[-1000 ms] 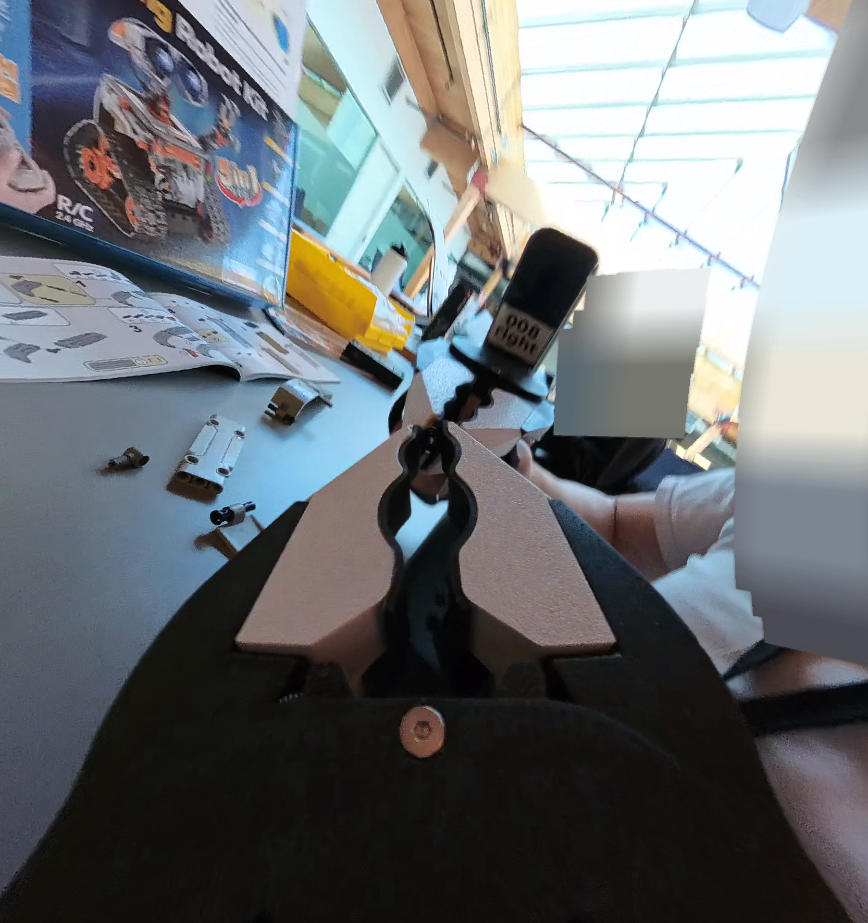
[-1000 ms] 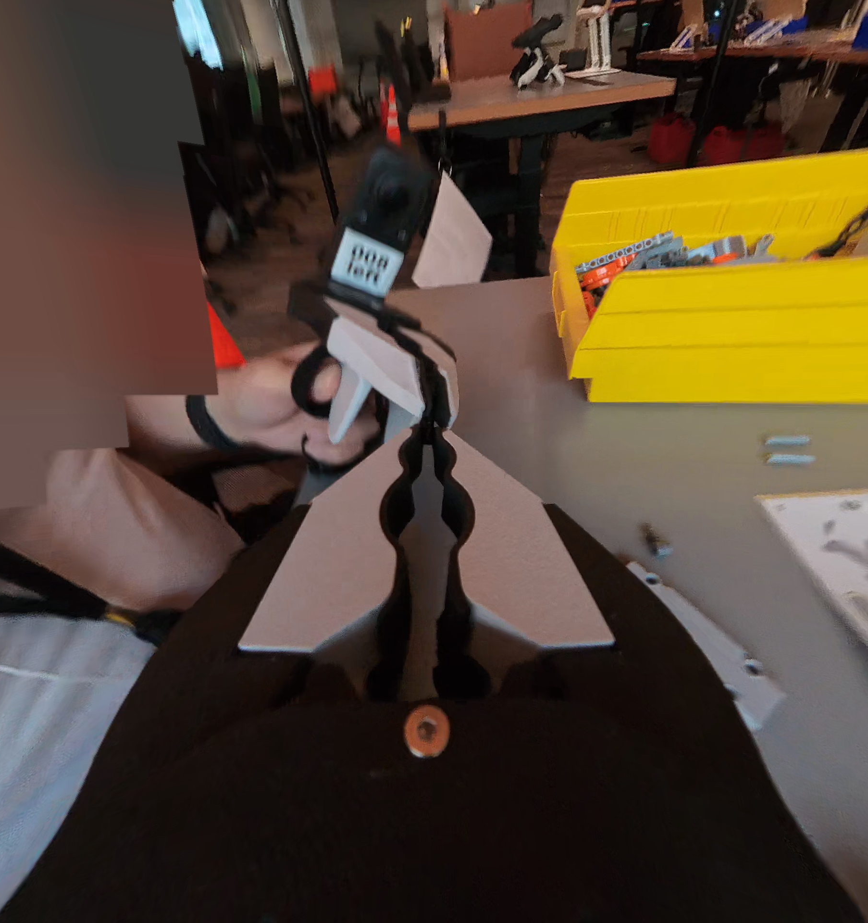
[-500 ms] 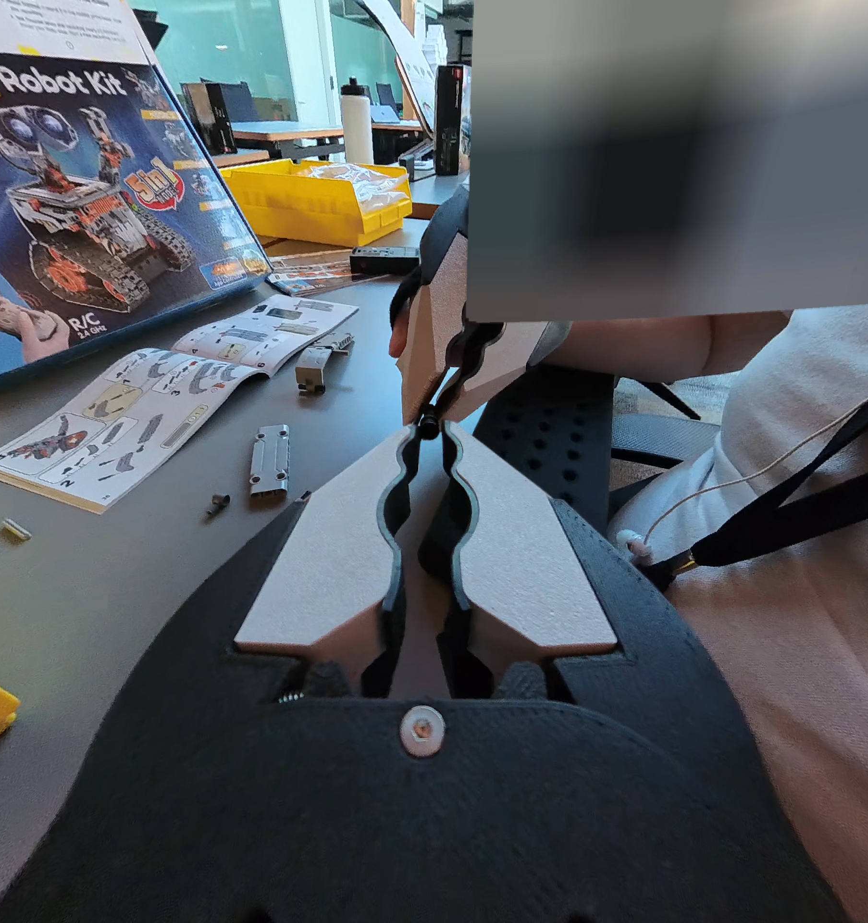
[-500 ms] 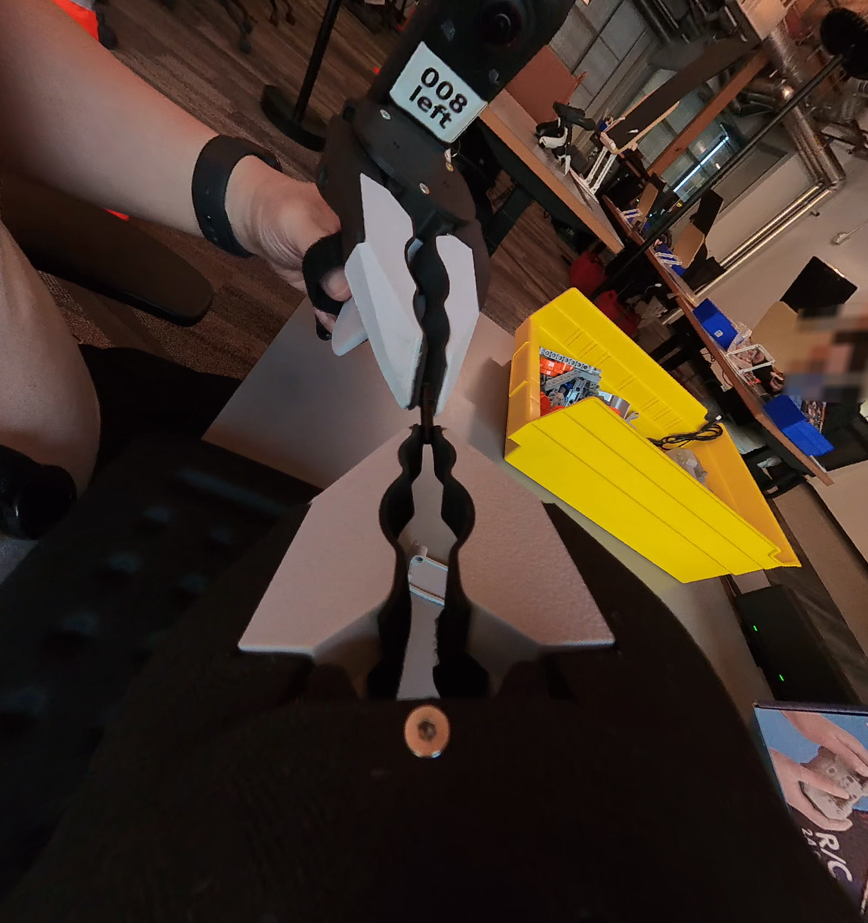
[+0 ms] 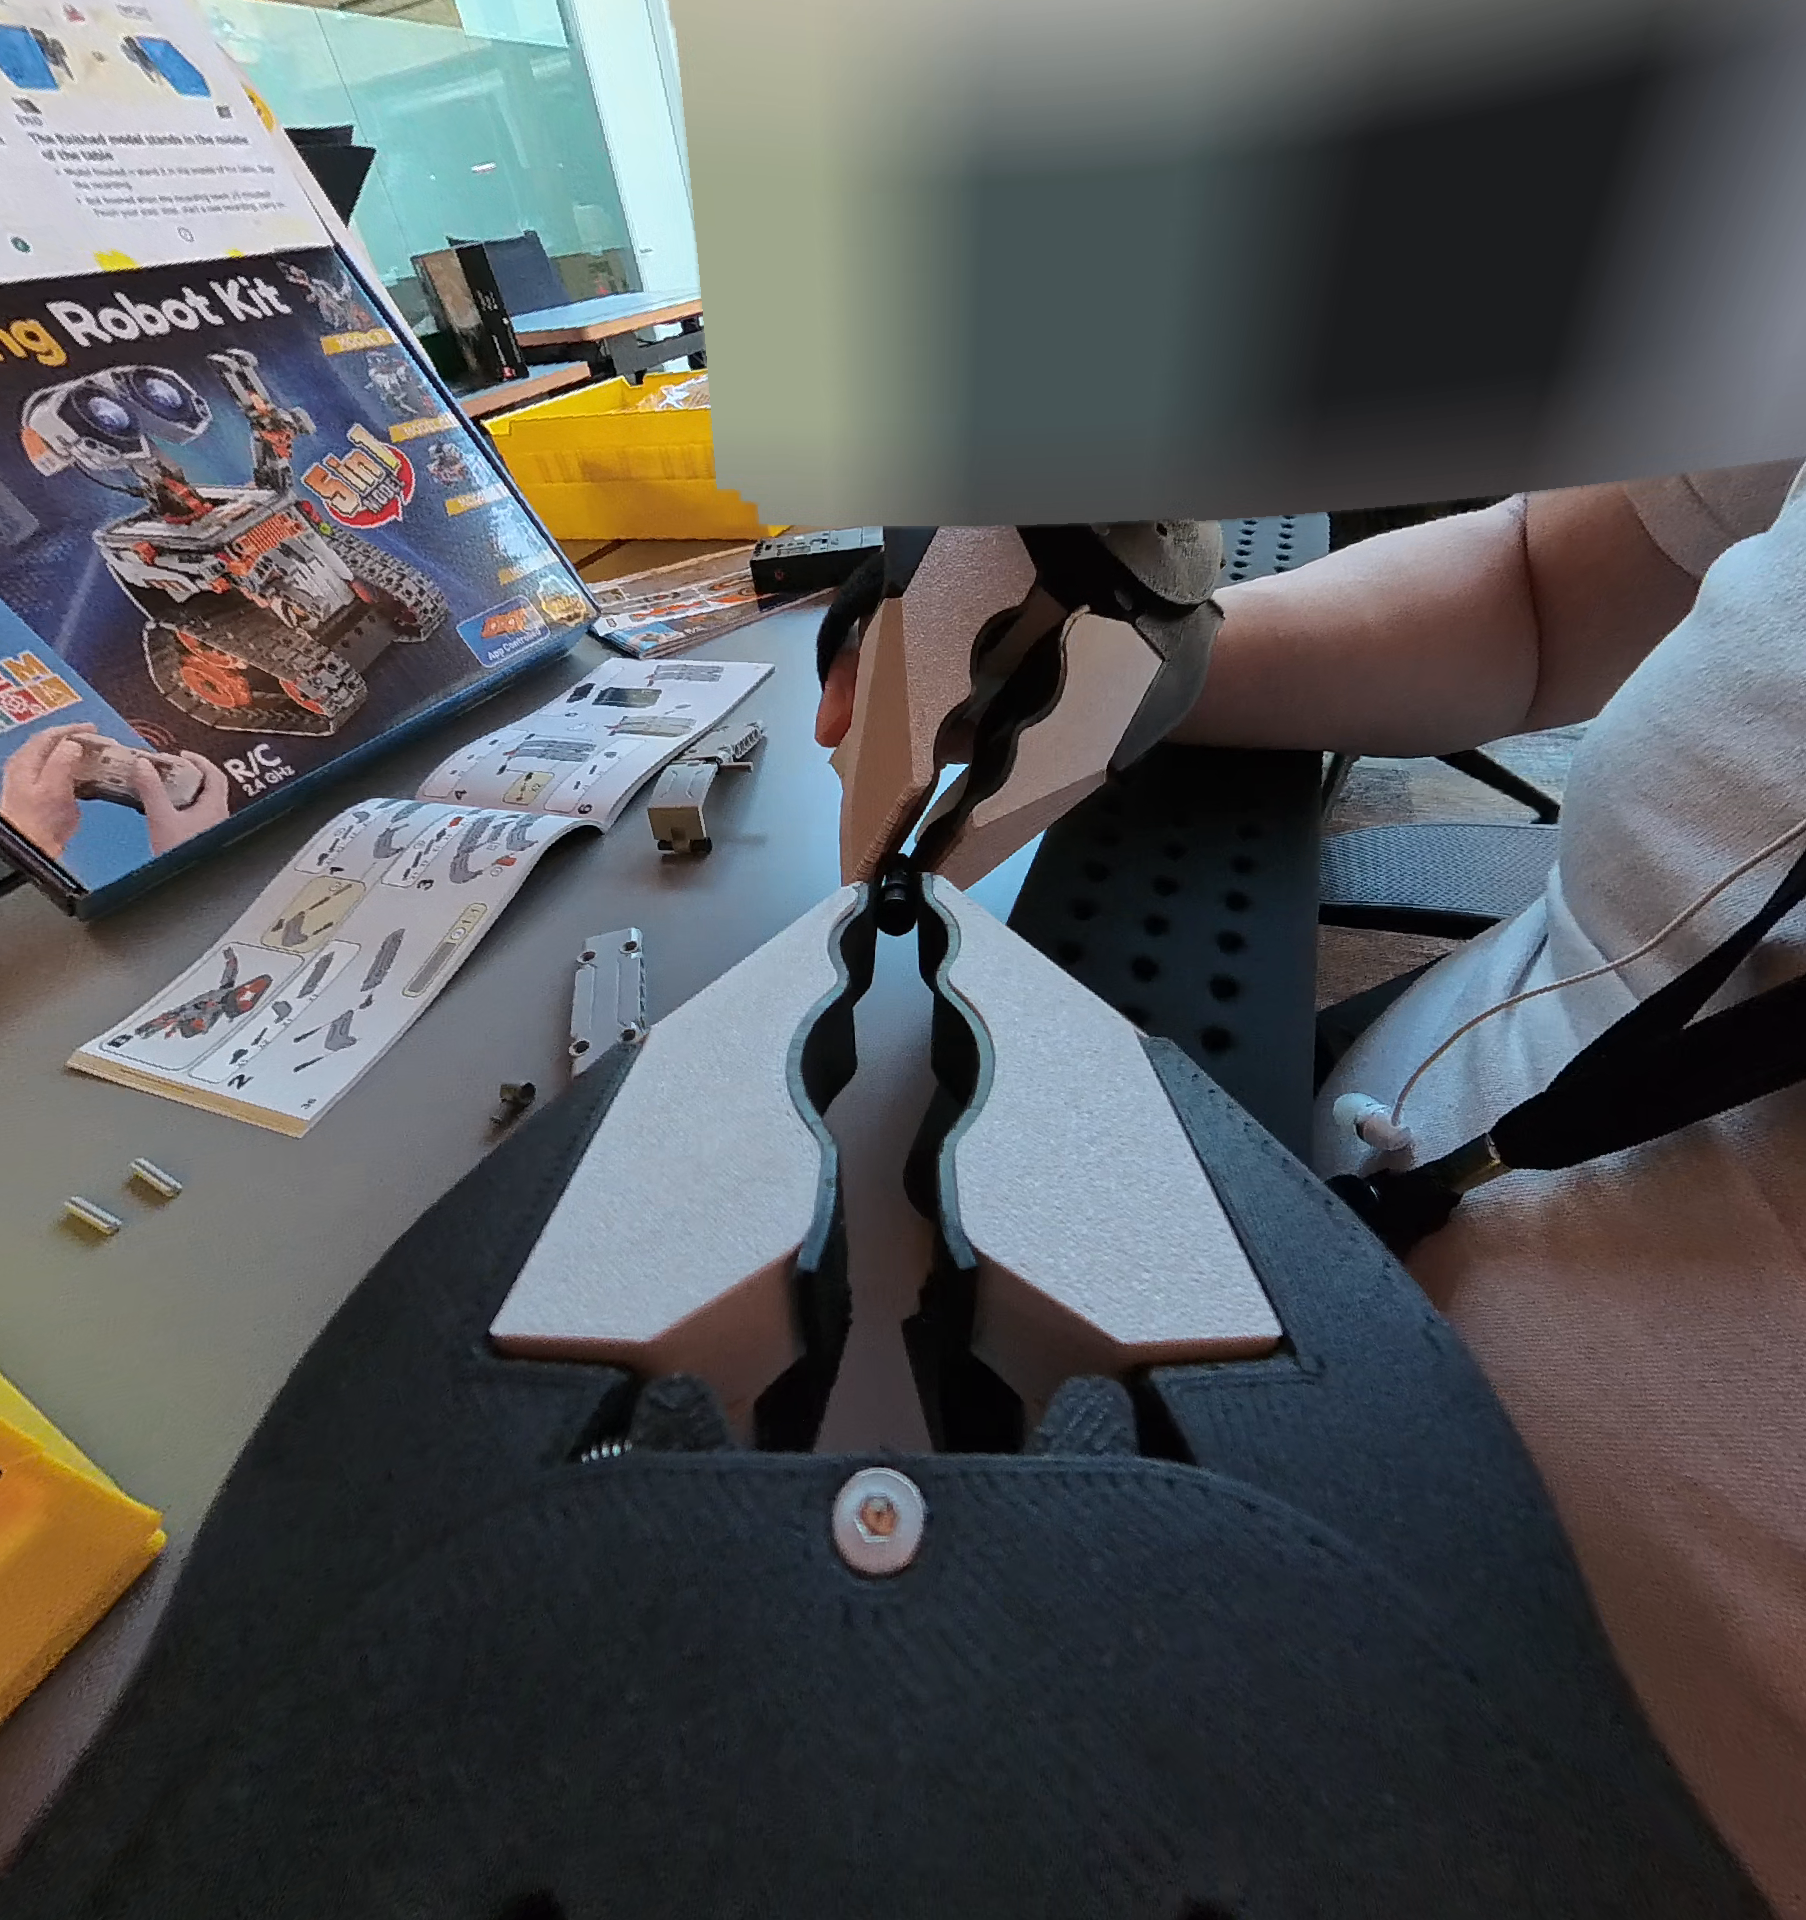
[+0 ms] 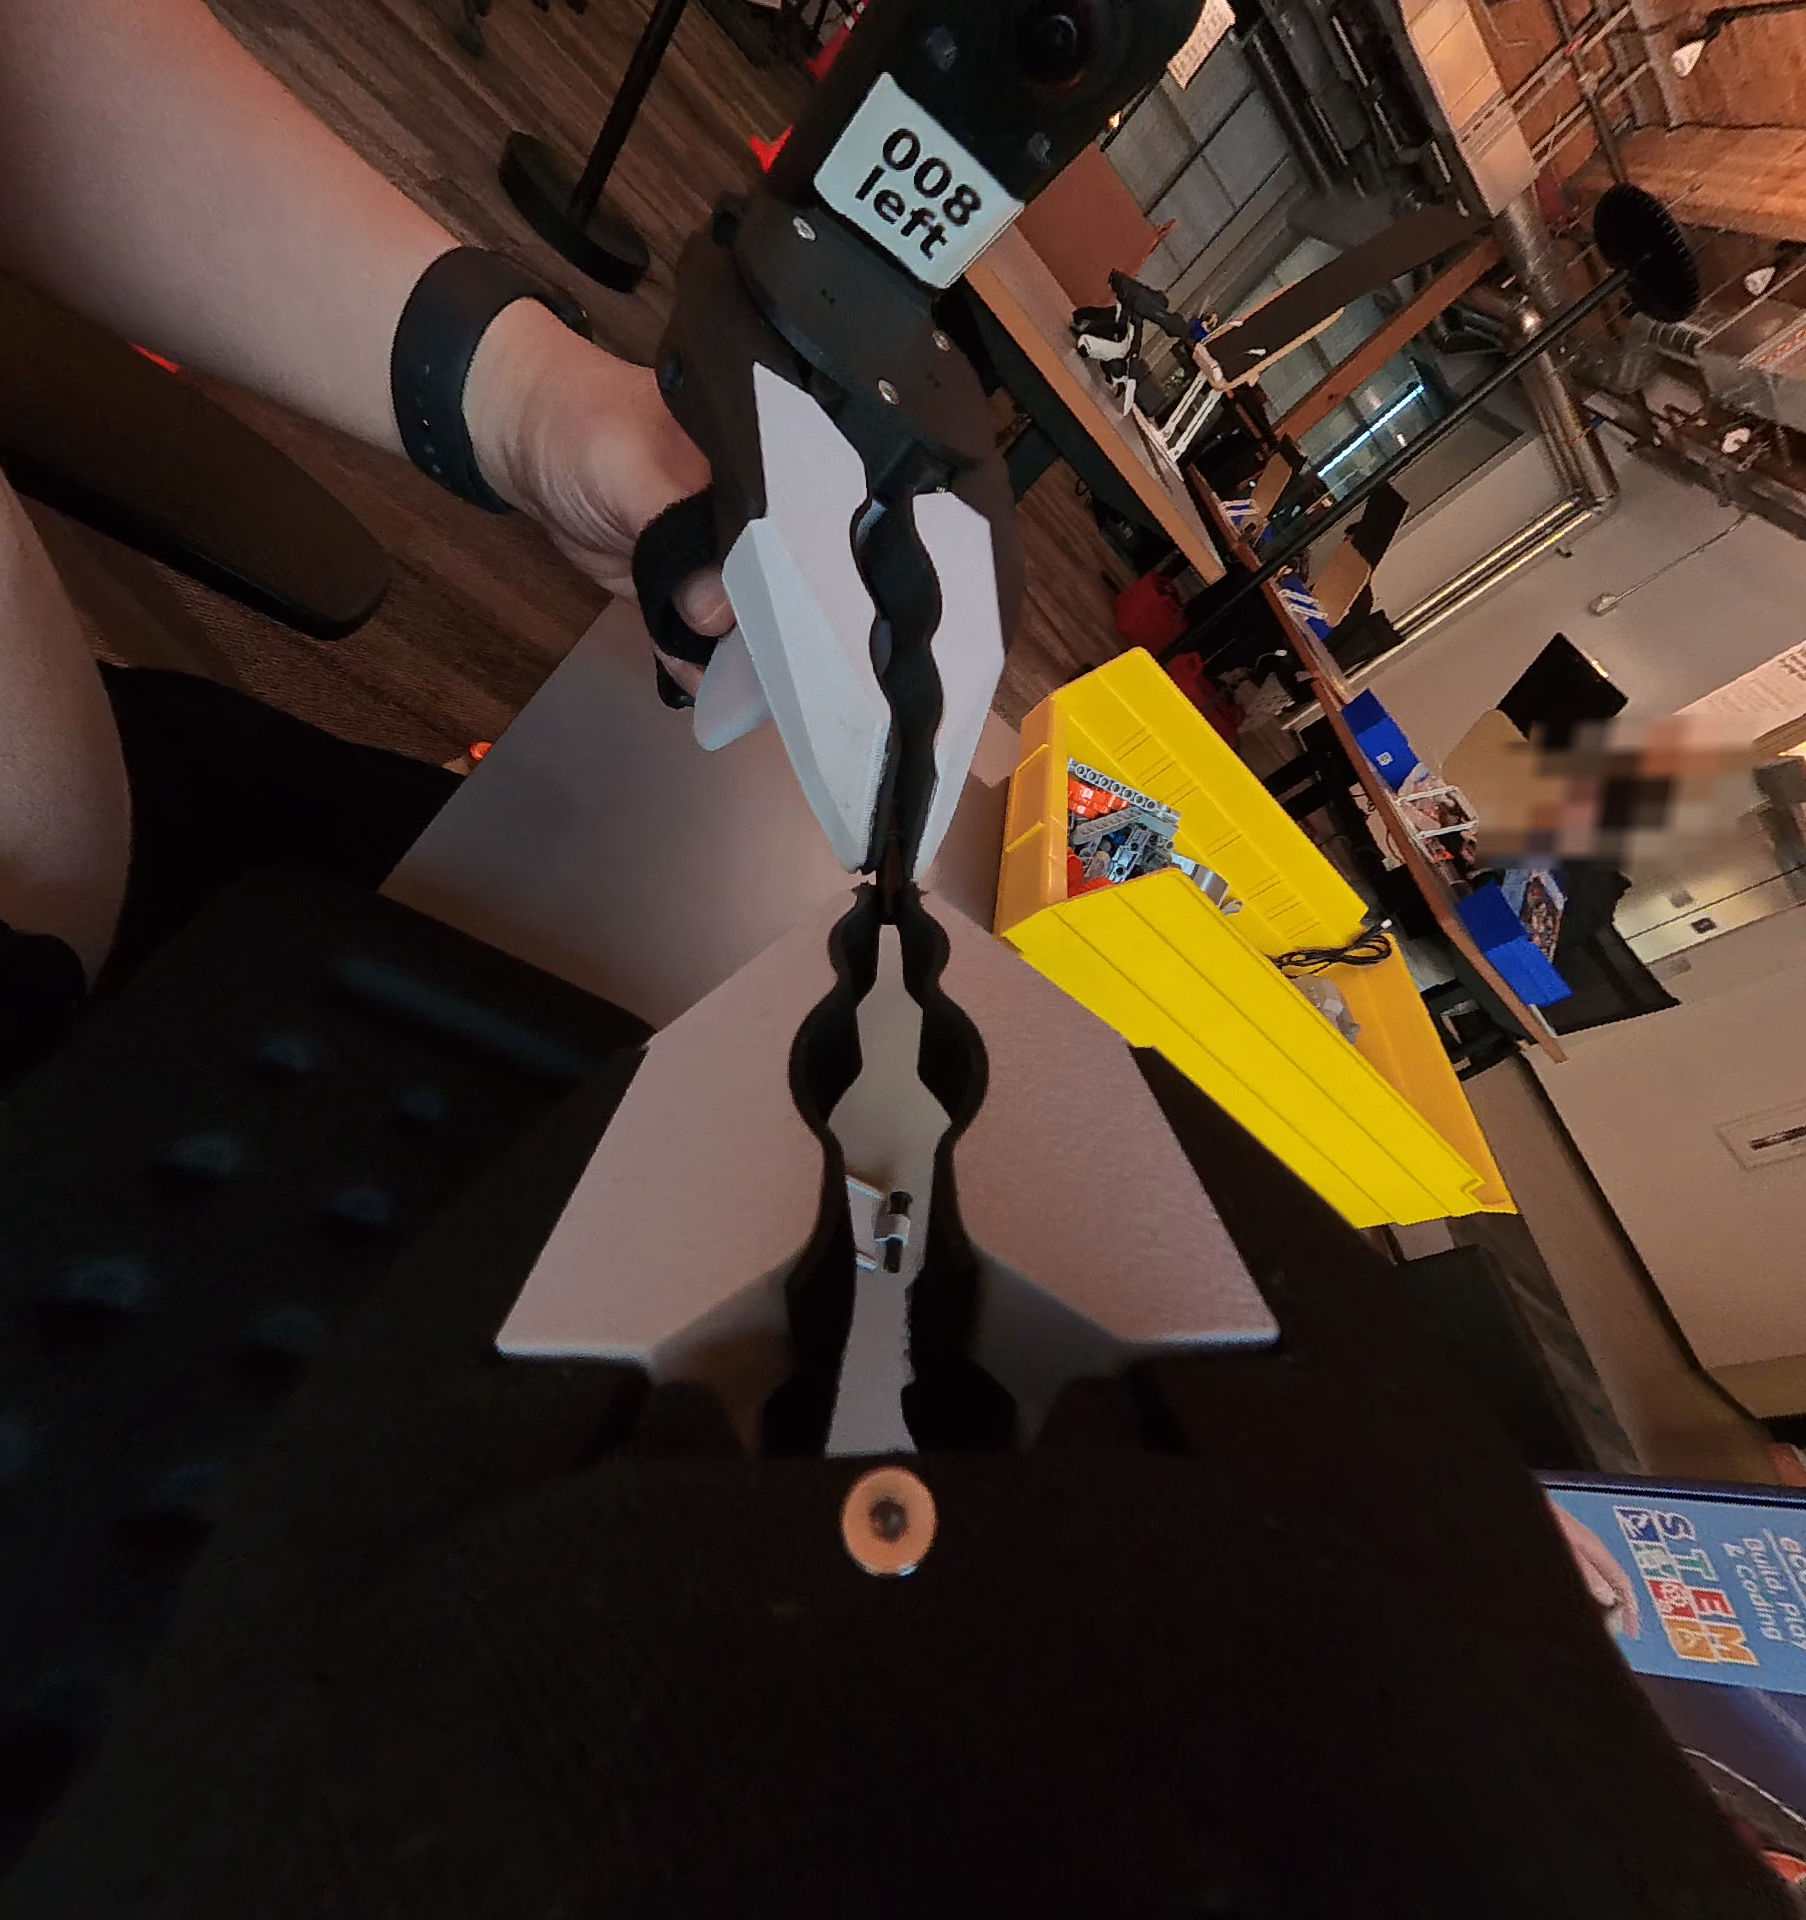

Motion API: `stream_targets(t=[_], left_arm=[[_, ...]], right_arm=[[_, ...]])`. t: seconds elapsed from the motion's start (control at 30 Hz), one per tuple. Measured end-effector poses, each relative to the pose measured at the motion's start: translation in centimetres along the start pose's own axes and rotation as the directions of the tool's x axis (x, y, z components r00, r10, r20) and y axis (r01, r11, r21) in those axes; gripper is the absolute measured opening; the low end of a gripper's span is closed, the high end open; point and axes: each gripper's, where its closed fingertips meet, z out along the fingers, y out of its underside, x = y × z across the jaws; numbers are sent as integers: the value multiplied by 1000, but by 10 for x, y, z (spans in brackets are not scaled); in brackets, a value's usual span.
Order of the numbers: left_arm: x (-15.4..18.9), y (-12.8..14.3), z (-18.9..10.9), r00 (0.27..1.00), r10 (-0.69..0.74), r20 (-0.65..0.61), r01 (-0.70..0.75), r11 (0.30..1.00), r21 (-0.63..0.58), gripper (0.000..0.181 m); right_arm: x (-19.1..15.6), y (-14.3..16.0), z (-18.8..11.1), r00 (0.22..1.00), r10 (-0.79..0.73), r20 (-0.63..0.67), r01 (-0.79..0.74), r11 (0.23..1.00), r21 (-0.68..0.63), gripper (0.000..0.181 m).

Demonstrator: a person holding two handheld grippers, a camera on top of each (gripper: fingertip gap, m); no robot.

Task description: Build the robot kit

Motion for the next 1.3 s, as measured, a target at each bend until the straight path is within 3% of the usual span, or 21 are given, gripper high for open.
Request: stream_targets(t=[0.43,0.53,0.63,0.83,0.93,1.1,1.3], left_arm=[[1,3,-2,992,112,55,-110,993,-44,5],[-6,6,-6,991,102,84,-97,993,-62,5],[-18,5,-19,992,29,123,-26,999,-22,5],[-34,21,-38,981,-58,184,65,997,-31,5],[-32,24,-40,982,-75,175,81,996,-26,5],[-33,28,-40,981,-92,171,98,995,-28,5],[-34,31,-37,982,-107,155,114,993,-35,4]], right_arm=[[-1,0,2,999,-40,-23,40,999,19,2],[8,14,2,998,59,-29,-60,998,-7,16],[14,45,1,965,262,1,-261,961,-92,30],[-12,95,12,873,483,68,-445,847,-292,30],[-18,106,16,862,503,66,-450,818,-357,30],[-19,107,18,858,509,67,-453,812,-368,14],[-21,106,20,856,512,77,-451,810,-374,13]])
